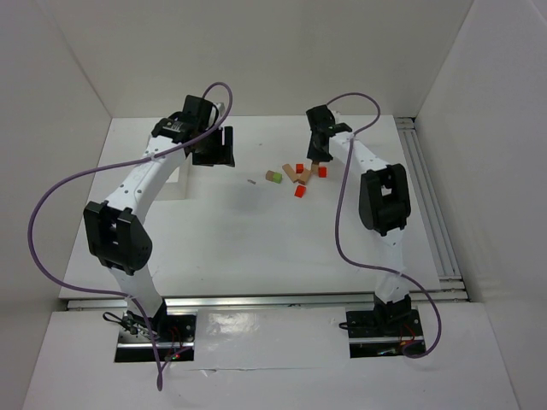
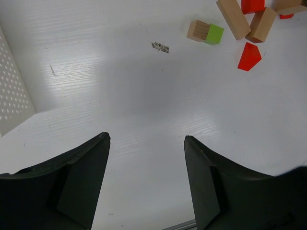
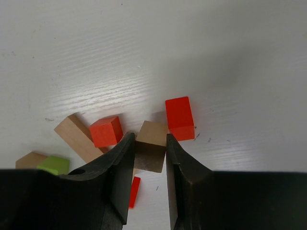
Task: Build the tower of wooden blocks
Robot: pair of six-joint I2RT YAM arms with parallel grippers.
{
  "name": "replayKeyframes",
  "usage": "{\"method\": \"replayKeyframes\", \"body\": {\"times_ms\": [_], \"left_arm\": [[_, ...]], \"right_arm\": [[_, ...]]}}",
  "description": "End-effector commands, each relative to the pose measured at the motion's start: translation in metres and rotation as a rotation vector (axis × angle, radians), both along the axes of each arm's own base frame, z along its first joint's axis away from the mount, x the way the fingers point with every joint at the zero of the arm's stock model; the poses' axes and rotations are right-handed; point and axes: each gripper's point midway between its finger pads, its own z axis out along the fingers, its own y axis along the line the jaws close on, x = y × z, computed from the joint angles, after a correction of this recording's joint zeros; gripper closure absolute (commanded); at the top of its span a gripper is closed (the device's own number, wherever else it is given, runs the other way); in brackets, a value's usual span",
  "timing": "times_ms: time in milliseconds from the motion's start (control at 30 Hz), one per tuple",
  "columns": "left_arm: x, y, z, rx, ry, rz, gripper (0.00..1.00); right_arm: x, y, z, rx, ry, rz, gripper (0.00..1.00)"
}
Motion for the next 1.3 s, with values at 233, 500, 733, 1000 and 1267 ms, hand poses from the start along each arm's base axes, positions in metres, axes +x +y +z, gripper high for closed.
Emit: {"method": "replayKeyframes", "body": {"times_ms": [233,500,733,1000,1267], "left_arm": [[0.004,-0.010,0.017,-0.052,-0.041,-0.008,0.25],[0.007,-0.017,0.016,-0.058,-0.038,-0.023,0.25],[0.002,-0.031,0.012,-0.061,-0.025,-0.046,0.25],[-0.002,-0.037,0.008,-0.057,-0.016,-0.051,0.25],[-0.001,-0.042,0.004,-0.054,-0.007,-0.060,0.25]], "right_arm": [[-0.053,0.019,0.082,0.046,-0.094,0.102,0.77],[-0.124,0.043,0.049,0.076,0.025,0.193,0.77],[-0.158,0.051,0.008,0.052,0.103,0.212,0.77],[-0.172,0.057,-0.012,0.047,0.121,0.219,0.77],[-0.175,0.058,-0.013,0.051,0.116,0.209,0.68]]}}
